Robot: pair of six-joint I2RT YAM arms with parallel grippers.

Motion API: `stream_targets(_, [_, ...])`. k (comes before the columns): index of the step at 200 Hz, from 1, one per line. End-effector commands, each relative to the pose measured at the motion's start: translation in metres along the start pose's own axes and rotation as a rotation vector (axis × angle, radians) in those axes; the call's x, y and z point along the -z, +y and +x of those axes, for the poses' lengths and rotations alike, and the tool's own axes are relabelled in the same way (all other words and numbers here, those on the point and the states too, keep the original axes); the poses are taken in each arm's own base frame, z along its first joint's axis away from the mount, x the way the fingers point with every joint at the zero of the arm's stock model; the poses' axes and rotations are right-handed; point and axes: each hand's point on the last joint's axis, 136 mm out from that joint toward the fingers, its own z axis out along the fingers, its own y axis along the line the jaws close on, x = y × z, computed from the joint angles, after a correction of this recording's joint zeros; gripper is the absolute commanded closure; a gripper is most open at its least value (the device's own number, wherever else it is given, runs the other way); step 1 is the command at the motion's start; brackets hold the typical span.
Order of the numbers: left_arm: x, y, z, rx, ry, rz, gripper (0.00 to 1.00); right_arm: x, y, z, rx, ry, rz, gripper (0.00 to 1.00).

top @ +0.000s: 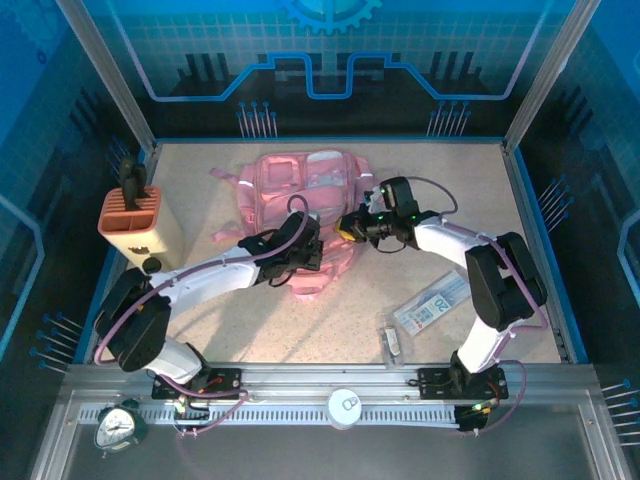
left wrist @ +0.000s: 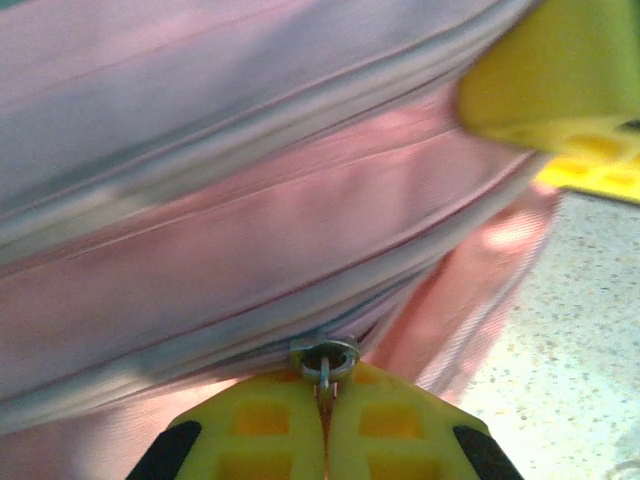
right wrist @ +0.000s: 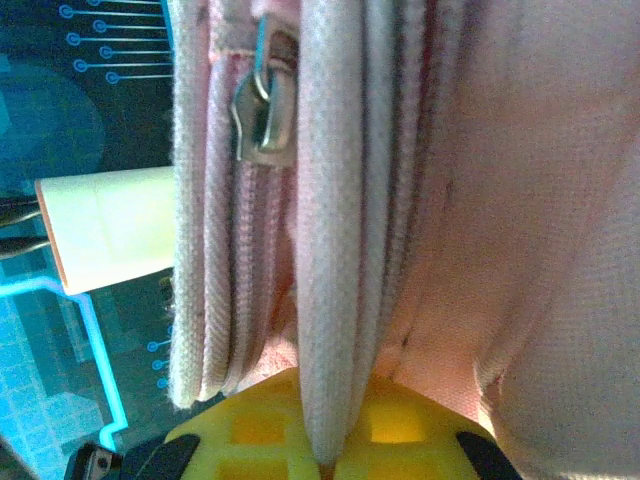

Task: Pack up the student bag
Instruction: Unzip the student bag at the center of the table.

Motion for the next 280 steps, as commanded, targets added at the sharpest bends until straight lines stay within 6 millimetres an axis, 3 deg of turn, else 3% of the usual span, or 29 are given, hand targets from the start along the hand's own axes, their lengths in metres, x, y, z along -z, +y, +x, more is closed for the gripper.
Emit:
stream_targets(1, [0.021,0.073,0.017,0.003,0.036,-0.209,1.00,0.041,-0.002,-0.049,0.054,-0.136,0.019,1.00])
stream_targets(26, [0.027,0.079,0.020,0.068,0.020,-0.130,1.00,0.060,-0.004,-0.073,0.036,-0.178,0.012,1.00])
stream_targets(62, [0.019,0.043,0.011,0.072,0.028,0.009,1.00,0.063,0.007,-0.090,0.047,-0.153,-0.012,0.99])
stream_targets(82, [0.014,0.016,0.004,0.048,0.008,0.034,1.00,0.061,0.013,-0.072,0.063,-0.118,-0.015,0.64])
stream_targets(107, [0.008,-0.018,0.000,0.045,-0.006,0.089,1.00,0.064,0.014,-0.036,0.056,-0.073,-0.014,0.44])
stream_targets(139, [0.008,-0.051,-0.005,-0.004,-0.016,0.130,1.00,0.081,-0.008,0.001,-0.026,-0.061,-0.006,0.34])
stream_targets(154, [0.007,-0.061,-0.007,-0.017,-0.024,0.140,1.00,0.082,0.000,0.015,-0.028,-0.064,-0.036,0.31])
stream_targets(175, [0.007,-0.075,-0.010,-0.015,-0.030,0.171,1.00,0.068,0.006,0.029,-0.068,-0.032,-0.054,0.27])
stream_targets(206, [0.008,-0.084,-0.010,-0.037,-0.030,0.172,1.00,0.038,0.006,0.032,-0.129,-0.013,-0.077,0.33])
stream_targets(233, [0.009,-0.083,-0.007,-0.044,-0.028,0.168,1.00,0.022,-0.003,0.024,-0.151,-0.028,-0.054,0.46])
stream_targets(263, [0.009,-0.072,-0.001,-0.074,-0.018,0.124,1.00,0.016,-0.012,0.017,-0.138,-0.041,-0.036,0.77])
stream_targets(280, [0.011,-0.055,0.002,-0.112,-0.021,0.052,1.00,0.021,-0.018,0.016,-0.115,-0.047,-0.009,0.94])
